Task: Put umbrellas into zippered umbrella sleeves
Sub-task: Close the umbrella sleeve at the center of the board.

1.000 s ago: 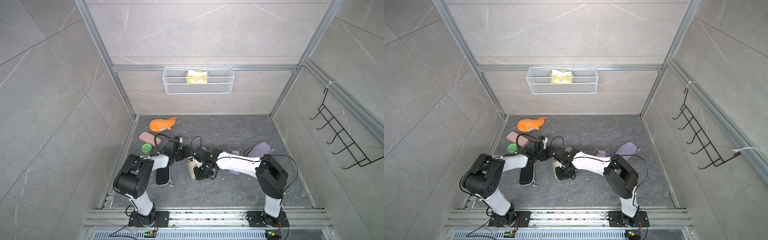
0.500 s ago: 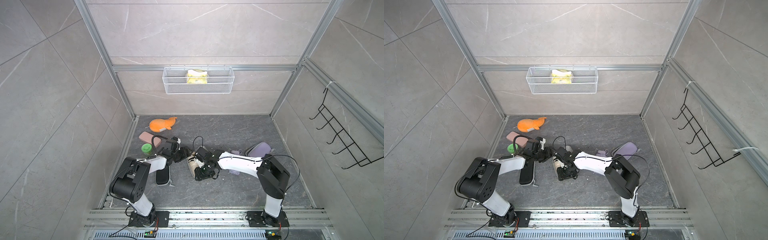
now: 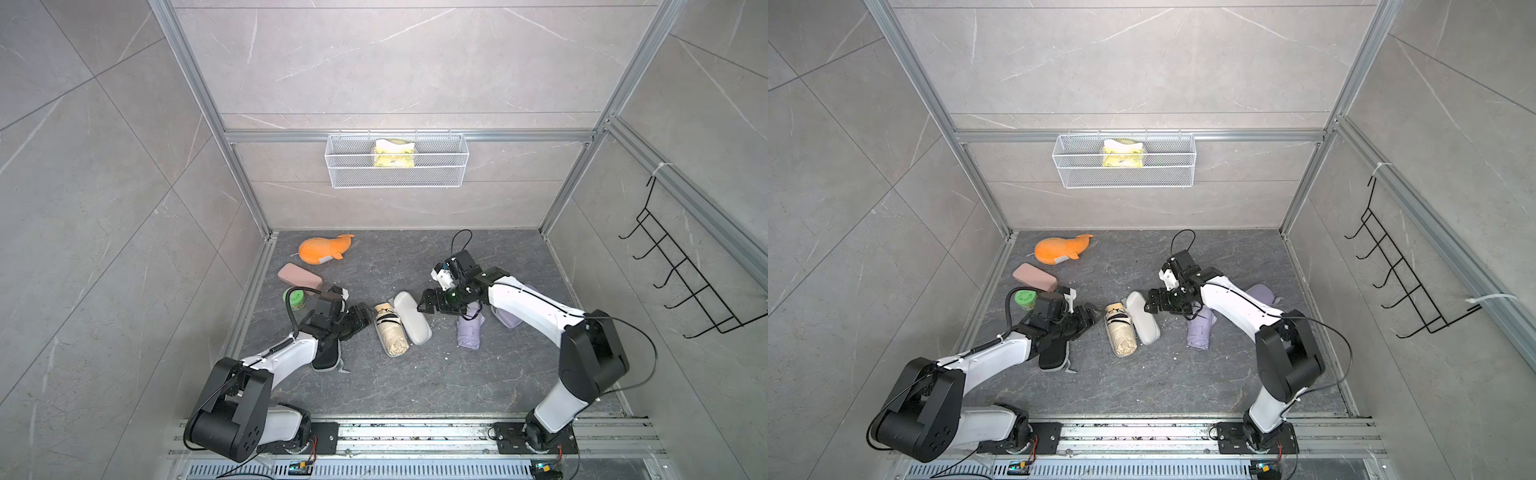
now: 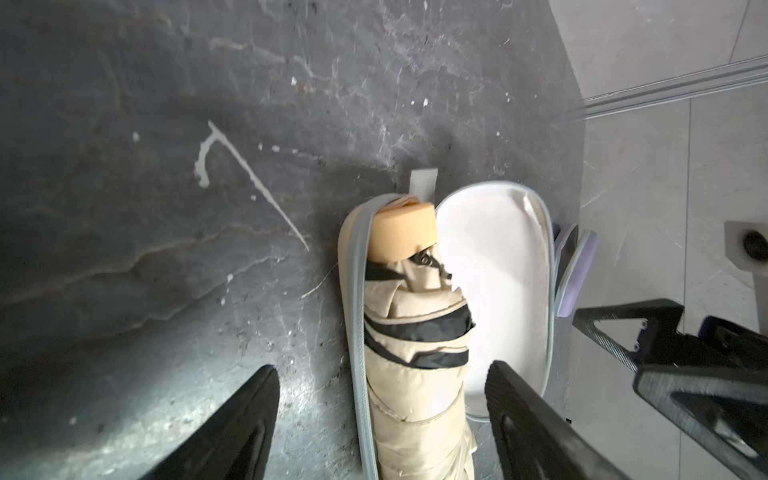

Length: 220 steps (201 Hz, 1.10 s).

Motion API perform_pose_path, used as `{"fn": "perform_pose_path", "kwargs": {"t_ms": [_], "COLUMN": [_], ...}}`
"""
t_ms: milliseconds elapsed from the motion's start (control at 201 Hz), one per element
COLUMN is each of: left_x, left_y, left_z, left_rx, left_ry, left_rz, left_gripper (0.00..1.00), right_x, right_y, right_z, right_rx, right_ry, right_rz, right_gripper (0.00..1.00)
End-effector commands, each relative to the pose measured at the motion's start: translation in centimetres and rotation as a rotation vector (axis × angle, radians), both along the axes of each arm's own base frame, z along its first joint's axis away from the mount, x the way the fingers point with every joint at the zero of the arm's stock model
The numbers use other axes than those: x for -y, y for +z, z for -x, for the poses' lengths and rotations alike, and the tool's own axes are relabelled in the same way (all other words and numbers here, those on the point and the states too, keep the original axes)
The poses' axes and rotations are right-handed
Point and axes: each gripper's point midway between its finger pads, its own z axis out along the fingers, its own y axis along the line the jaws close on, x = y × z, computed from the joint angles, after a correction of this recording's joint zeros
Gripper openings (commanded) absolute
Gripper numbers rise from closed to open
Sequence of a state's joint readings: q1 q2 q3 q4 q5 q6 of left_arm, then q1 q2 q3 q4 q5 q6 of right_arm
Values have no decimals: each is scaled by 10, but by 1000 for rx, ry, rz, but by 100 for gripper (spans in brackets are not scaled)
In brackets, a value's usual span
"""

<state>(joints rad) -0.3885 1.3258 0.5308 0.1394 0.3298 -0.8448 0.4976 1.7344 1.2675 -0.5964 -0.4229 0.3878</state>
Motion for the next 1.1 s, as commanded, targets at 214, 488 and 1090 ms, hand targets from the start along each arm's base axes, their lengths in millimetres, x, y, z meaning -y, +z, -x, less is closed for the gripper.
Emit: {"fn": "perform_pose_path", "kwargs": {"t_ms": [214, 488, 1090], "left_x": [37, 43, -8], "left_y": [-14, -24, 12], "left_z": [-5, -7, 4], "left_rx": [8, 10, 57], "left_ry": [-1, -29, 29], "left_rz": [71, 93, 86], "left_gripper": [74, 51, 70], "right_x": [-64, -111, -118], "right_y": [12, 10, -32], "right_z": [8, 59, 61], "right_rx": [-65, -93, -153], "right_ry": [223, 326, 268], "right_rz": [-318, -343, -283], "right_gripper": [91, 88, 82]}}
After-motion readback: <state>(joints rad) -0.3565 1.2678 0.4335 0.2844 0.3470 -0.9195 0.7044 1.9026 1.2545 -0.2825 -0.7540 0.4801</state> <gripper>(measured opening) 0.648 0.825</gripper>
